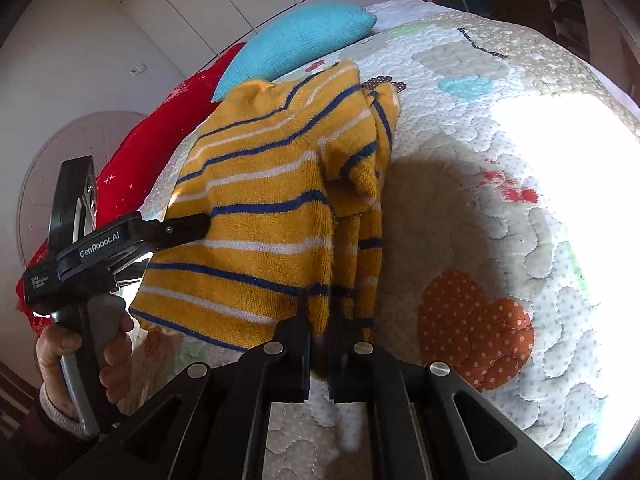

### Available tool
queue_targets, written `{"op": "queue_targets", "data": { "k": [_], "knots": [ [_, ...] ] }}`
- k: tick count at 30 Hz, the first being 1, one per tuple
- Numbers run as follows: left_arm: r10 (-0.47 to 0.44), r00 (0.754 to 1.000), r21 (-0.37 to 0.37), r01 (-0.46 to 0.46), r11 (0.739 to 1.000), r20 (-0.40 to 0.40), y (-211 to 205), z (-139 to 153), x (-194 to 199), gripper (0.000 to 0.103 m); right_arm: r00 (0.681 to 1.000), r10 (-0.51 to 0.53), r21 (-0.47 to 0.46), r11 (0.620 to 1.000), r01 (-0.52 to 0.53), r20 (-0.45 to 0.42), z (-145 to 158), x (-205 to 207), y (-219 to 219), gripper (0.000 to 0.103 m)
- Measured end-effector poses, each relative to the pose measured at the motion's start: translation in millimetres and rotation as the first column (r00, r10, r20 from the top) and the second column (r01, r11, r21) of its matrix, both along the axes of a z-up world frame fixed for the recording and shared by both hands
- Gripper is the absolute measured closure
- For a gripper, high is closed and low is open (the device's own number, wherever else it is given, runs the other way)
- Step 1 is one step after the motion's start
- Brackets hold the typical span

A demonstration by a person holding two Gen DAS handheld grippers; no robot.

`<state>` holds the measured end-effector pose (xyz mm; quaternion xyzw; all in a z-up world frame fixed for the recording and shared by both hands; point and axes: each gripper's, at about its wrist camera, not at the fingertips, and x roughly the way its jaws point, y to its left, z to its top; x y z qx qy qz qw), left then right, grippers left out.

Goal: Fold small clothes

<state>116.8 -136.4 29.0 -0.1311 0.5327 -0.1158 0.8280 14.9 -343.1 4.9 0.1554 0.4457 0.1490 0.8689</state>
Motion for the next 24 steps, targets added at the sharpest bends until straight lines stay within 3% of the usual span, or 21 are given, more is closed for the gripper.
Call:
{"op": "queue_targets", "data": {
  "k": [3, 4, 5, 7, 8, 12, 15, 17, 18, 19, 20, 21, 22, 24],
  "knots": [
    [-0.009, 0.997, 0.000, 0.009, 1.000, 0.077, 16, 25, -11, 0.001, 0.999, 0.020, 0.005, 1.000, -0.021, 0.045, 18, -3, -3, 0.087],
    [-0.008, 0.993, -0.005, 0.008, 1.000, 0.114, 23, 34, -15, 0.001, 0.997, 0.010, 0.020, 1.000, -0.011, 0.073, 27, -5, -8, 0.074],
    [-0.005, 0.990, -0.014, 0.007, 1.000, 0.139, 30, 40, -17, 0.001, 0.995, -0.008, 0.044, 0.999, 0.004, 0.100, 37, -5, -14, 0.052],
    [0.005, 0.989, -0.045, 0.002, 0.999, 0.148, 45, 44, -15, 0.001, 0.989, -0.057, 0.097, 0.994, 0.044, 0.137, 51, 3, -26, 0.024],
    [0.005, 0.991, -0.067, 0.004, 0.998, 0.133, 52, 41, -10, 0.001, 0.987, -0.082, 0.112, 0.991, 0.067, 0.139, 55, 11, -31, 0.018],
    [0.023, 0.999, -0.168, -0.016, 0.986, 0.038, 69, 10, 9, 0.001, 0.993, -0.111, 0.162, 0.981, 0.102, 0.049, 42, 67, -43, 0.016],
    [-0.042, 0.999, -0.272, 0.038, 0.961, -0.009, 61, -13, 19, 0.001, 0.991, -0.118, 0.236, 0.963, 0.131, -0.069, 10, 110, -50, 0.016],
    [-0.076, 0.997, -0.296, 0.074, 0.952, 0.005, 47, -16, 21, 0.000, 0.990, -0.122, 0.286, 0.948, 0.138, -0.073, -2, 125, -47, 0.015],
    [-0.098, 0.995, -0.302, 0.097, 0.949, 0.012, 39, -16, 23, 0.000, 0.990, -0.130, 0.301, 0.943, 0.140, -0.053, -1, 128, -44, 0.021],
    [-0.121, 0.993, -0.294, 0.117, 0.948, 0.005, 31, -17, 25, 0.000, 0.993, -0.102, 0.345, 0.931, 0.118, -0.063, -2, 135, -38, 0.044],
    [-0.137, 0.991, -0.281, 0.133, 0.950, 0.003, 24, -15, 26, 0.000, 0.993, -0.068, 0.392, 0.915, 0.100, -0.094, -6, 141, -30, 0.050],
    [-0.156, 0.988, -0.283, 0.153, 0.947, 0.012, 19, -10, 26, 0.008, 0.993, -0.062, 0.393, 0.915, 0.096, -0.099, -5, 143, -21, 0.054],
    [-0.173, 0.985, -0.283, 0.170, 0.944, 0.017, 14, -3, 26, 0.026, 0.995, -0.043, 0.381, 0.922, 0.072, -0.086, 0, 146, -12, 0.060],
    [-0.171, 0.984, -0.228, 0.176, 0.958, 0.045, 10, 19, 24, 0.028, 0.999, -0.007, 0.377, 0.926, 0.026, -0.051, 15, 145, 1, 0.063]
  ]
}}
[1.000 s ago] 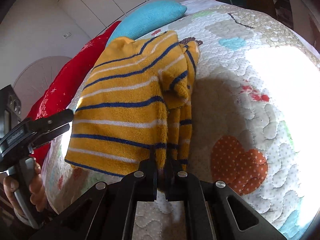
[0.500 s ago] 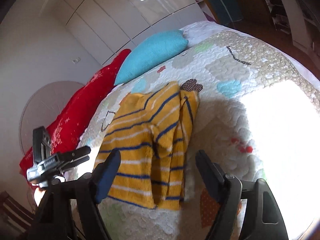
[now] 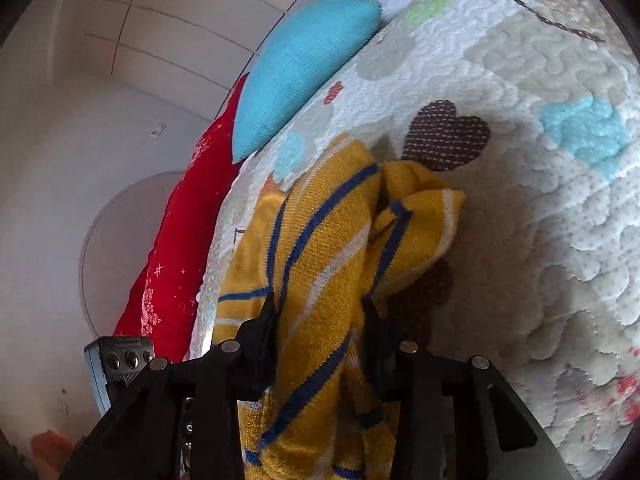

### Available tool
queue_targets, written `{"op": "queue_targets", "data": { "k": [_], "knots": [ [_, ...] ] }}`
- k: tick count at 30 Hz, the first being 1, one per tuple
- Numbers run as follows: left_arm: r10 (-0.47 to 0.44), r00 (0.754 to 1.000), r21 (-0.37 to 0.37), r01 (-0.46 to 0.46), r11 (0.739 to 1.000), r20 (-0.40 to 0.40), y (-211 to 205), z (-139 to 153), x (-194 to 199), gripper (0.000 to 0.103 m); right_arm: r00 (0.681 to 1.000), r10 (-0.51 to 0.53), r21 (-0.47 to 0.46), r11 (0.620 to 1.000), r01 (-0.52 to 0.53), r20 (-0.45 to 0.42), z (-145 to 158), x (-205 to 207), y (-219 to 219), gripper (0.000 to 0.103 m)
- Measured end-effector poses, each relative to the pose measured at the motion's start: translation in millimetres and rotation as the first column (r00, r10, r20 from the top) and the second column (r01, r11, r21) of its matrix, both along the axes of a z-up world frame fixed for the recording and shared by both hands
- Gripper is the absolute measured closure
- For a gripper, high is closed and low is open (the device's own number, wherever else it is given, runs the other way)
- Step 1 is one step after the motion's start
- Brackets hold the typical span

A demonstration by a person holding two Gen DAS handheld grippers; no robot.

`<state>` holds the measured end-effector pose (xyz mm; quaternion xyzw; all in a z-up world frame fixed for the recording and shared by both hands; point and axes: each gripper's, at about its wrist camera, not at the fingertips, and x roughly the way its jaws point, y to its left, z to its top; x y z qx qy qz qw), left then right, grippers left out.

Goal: Fold small clothes

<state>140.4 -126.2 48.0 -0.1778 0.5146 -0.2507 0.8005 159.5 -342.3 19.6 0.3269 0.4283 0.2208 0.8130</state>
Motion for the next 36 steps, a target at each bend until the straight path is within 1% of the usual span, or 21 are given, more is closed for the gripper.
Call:
{"op": "queue_targets", "data": {
  "k": [3, 6, 8, 9, 10, 11, 14, 15, 17, 19, 20, 23, 25, 27, 28, 29, 31, 32, 34, 35, 36],
  "knots": [
    [0.002, 0.998, 0.045, -0.005, 0.999, 0.063, -3, 31, -4, 0.028, 0.997, 0.011, 0.020, 1.000, -0.013, 0.075, 24, -11, 3, 0.065],
    [-0.018, 0.993, 0.147, 0.001, 0.989, 0.116, -14, 41, -13, 0.028, 0.992, -0.011, 0.001, 1.000, 0.011, 0.123, 31, -24, -5, 0.066],
    [-0.045, 0.991, 0.247, 0.011, 0.969, 0.130, -24, 31, -20, 0.026, 0.994, -0.039, -0.055, 0.997, 0.045, 0.103, 19, -28, -13, 0.066],
    [-0.057, 0.992, 0.303, 0.019, 0.953, 0.116, -31, 18, -22, 0.021, 0.996, -0.058, -0.111, 0.992, 0.066, 0.075, 10, -28, -18, 0.066],
    [-0.058, 0.994, 0.349, 0.021, 0.937, 0.096, -35, 4, -25, 0.017, 0.995, -0.083, -0.191, 0.977, 0.090, 0.049, 0, -29, -20, 0.062],
    [-0.047, 0.995, 0.349, 0.014, 0.937, 0.086, -34, -7, -27, 0.016, 0.995, -0.094, -0.238, 0.966, 0.101, 0.039, -7, -32, -22, 0.053],
    [0.012, 0.997, 0.261, -0.031, 0.965, 0.074, -15, -8, -35, 0.016, 0.991, -0.124, -0.237, 0.963, 0.130, 0.041, -2, -46, -35, 0.048],
    [0.035, 0.995, 0.251, -0.057, 0.966, 0.091, -8, -2, -40, 0.016, 0.989, -0.132, -0.268, 0.953, 0.143, 0.058, 6, -50, -36, 0.048],
    [0.090, 0.981, 0.259, -0.133, 0.957, 0.171, 7, 15, -60, 0.016, 0.984, -0.132, -0.345, 0.924, 0.165, 0.117, 28, -59, -32, 0.049],
    [0.146, 0.951, 0.278, -0.223, 0.935, 0.273, 20, 35, -82, 0.016, 0.978, -0.117, -0.374, 0.911, 0.176, 0.175, 50, -67, -28, 0.049],
    [0.171, 0.928, 0.291, -0.273, 0.917, 0.331, 26, 46, -94, 0.016, 0.974, -0.106, -0.379, 0.908, 0.178, 0.202, 59, -69, -23, 0.049],
    [0.210, 0.830, 0.320, -0.415, 0.852, 0.517, 36, 76, -132, 0.003, 0.959, -0.044, -0.398, 0.904, 0.157, 0.279, 85, -83, 1, 0.049],
    [0.210, 0.751, 0.305, -0.484, 0.820, 0.626, 40, 92, -158, 0.000, 0.951, 0.028, -0.422, 0.900, 0.111, 0.309, 91, -88, 30, 0.049],
    [0.211, 0.684, 0.266, -0.521, 0.811, 0.698, 43, 103, -182, 0.000, 0.942, 0.113, -0.470, 0.881, 0.052, 0.316, 90, -91, 65, 0.049],
    [0.218, 0.668, 0.246, -0.528, 0.813, 0.712, 45, 107, -189, 0.000, 0.941, 0.150, -0.489, 0.872, 0.019, 0.304, 85, -90, 80, 0.049],
    [0.220, 0.673, 0.234, -0.515, 0.824, 0.706, 46, 109, -196, 0.000, 0.943, 0.178, -0.498, 0.867, -0.015, 0.282, 79, -87, 93, 0.049],
    [0.203, 0.731, 0.255, -0.463, 0.849, 0.652, 47, 109, -198, 0.000, 0.954, 0.198, -0.514, 0.856, -0.056, 0.226, 60, -79, 109, 0.049],
    [0.212, 0.744, 0.269, -0.468, 0.842, 0.633, 48, 107, -199, 0.000, 0.963, 0.184, -0.546, 0.836, -0.048, 0.196, 48, -74, 111, 0.049],
    [0.244, 0.747, 0.279, -0.498, 0.821, 0.618, 54, 102, -205, 0.000, 0.982, 0.109, -0.618, 0.786, 0.009, 0.153, 23, -62, 98, 0.052],
    [0.256, 0.751, 0.272, -0.500, 0.822, 0.609, 60, 98, -207, 0.000, 0.985, 0.077, -0.598, 0.801, 0.030, 0.153, 17, -61, 85, 0.053],
    [0.273, 0.760, 0.266, -0.502, 0.823, 0.590, 66, 95, -207, 0.000, 0.986, 0.052, -0.552, 0.833, 0.045, 0.160, 14, -63, 71, 0.055]
  ]
}}
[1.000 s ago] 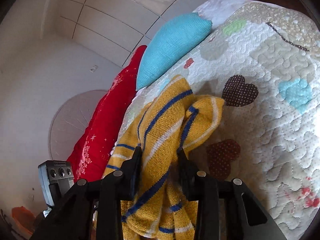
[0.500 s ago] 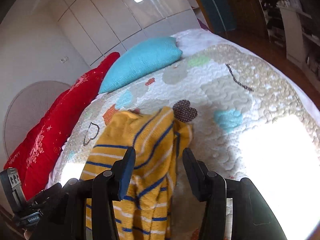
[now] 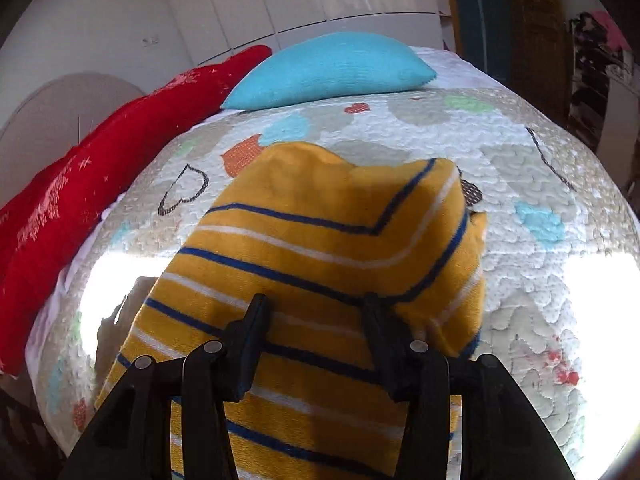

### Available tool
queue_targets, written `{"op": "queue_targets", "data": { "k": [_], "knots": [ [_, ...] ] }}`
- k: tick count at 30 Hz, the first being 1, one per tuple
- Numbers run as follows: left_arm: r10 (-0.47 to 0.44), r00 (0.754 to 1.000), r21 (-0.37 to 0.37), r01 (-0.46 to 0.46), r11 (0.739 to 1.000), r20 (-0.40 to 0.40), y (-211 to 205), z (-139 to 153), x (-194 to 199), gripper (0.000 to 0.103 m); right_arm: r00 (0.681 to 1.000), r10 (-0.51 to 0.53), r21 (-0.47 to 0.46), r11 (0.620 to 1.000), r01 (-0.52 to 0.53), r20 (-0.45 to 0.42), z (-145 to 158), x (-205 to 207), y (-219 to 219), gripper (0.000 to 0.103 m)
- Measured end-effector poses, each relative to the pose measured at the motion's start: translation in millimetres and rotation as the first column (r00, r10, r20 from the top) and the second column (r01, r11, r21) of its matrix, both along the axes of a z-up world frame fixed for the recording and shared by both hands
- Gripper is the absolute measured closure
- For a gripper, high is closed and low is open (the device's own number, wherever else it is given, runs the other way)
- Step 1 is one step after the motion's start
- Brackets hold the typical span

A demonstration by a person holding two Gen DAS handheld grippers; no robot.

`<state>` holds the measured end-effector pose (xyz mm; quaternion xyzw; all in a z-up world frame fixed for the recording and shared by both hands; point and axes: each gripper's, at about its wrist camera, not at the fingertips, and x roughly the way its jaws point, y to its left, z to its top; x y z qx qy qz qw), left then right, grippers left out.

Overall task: Fold small clothes
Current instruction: 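Lower the folded sweater onto the quilt and open the right gripper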

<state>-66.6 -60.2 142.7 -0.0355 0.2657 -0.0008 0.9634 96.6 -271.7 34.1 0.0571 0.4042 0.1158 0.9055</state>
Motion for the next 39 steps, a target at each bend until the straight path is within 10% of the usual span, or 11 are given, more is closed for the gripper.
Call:
{"op": "queue_targets", "data": {
  "k": [8, 18, 39],
  "knots": [
    [0.066, 0.992, -0.102, -0.077, 0.992, -0.107, 29, -30, 0, 0.000, 0.993, -0.096, 0.023, 0.995, 0.095, 0.067, 38, -30, -32, 0.053],
    [0.076, 0.988, -0.002, -0.077, 0.997, -0.133, 15, -37, -3, 0.000, 0.999, -0.044, 0.112, 0.993, 0.044, 0.000, 0, -33, -33, 0.057],
    [0.051, 0.954, 0.117, -0.017, 0.993, -0.295, -39, -74, -4, 0.000, 0.995, -0.100, -0.020, 0.995, 0.100, 0.006, -20, -166, -42, 0.035]
  ]
}}
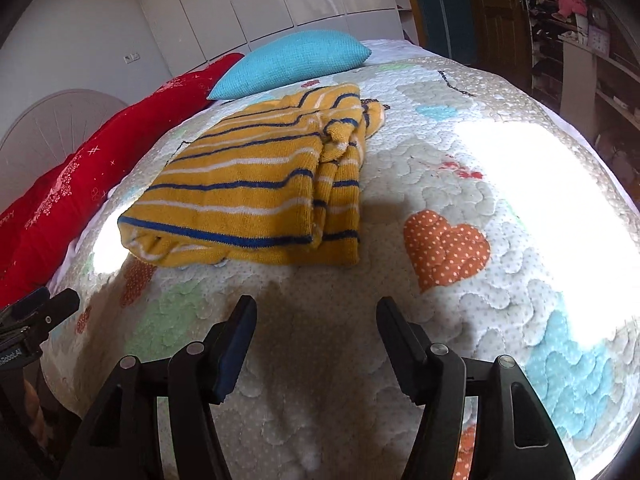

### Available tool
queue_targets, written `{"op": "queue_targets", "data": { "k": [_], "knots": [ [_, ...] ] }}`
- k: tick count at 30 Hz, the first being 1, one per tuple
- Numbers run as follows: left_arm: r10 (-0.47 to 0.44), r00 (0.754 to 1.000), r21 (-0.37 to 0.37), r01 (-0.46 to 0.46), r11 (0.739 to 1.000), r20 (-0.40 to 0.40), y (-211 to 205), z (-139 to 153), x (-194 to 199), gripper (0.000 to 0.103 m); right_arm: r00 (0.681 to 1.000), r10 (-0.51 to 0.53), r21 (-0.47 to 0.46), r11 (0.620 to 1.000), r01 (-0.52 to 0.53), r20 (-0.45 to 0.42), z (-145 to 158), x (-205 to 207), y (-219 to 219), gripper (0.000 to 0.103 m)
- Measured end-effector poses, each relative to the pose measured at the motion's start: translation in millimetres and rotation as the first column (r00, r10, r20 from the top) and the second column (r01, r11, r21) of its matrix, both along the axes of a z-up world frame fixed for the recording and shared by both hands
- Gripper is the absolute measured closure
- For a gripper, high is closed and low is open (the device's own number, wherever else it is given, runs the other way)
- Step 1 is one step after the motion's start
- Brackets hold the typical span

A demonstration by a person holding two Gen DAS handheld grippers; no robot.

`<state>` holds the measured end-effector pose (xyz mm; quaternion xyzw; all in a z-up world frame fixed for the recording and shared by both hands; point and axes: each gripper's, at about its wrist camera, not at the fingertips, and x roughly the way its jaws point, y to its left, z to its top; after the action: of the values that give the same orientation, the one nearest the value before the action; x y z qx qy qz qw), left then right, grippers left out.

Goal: Fold small clothes

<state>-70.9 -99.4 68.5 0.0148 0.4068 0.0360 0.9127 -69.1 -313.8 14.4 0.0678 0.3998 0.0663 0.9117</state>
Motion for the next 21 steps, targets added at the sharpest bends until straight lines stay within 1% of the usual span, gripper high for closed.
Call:
{"op": "queue_targets", "data": {
  "k": [3, 5, 9, 13, 21],
  "knots": [
    [-0.020, 0.999, -0.012, 0.020, 1.000, -0.032, -9, -7, 0, 0.000, 1.000, -0.009, -0.012, 1.000, 0.009, 0.008, 3, -11, 2, 0.032],
    [-0.039, 0.998, -0.015, 0.038, 0.999, -0.050, -14, -11, -1, 0.000, 1.000, -0.017, -0.035, 0.999, 0.018, 0.012, 3, -17, 7, 0.031],
    [-0.060, 0.995, 0.004, 0.061, 0.998, -0.079, -24, -17, -2, 0.000, 1.000, -0.024, -0.064, 0.998, 0.024, 0.009, 1, -17, 11, 0.030],
    [-0.067, 0.992, 0.008, 0.068, 0.998, -0.110, -27, -25, -2, 0.000, 0.999, -0.032, -0.072, 0.997, 0.032, -0.001, -3, -17, 12, 0.029],
    [-0.074, 0.980, 0.003, 0.076, 0.997, -0.187, -28, -44, 2, 0.000, 1.000, -0.031, -0.112, 0.993, 0.031, 0.005, -5, -19, 21, 0.026]
  ]
}}
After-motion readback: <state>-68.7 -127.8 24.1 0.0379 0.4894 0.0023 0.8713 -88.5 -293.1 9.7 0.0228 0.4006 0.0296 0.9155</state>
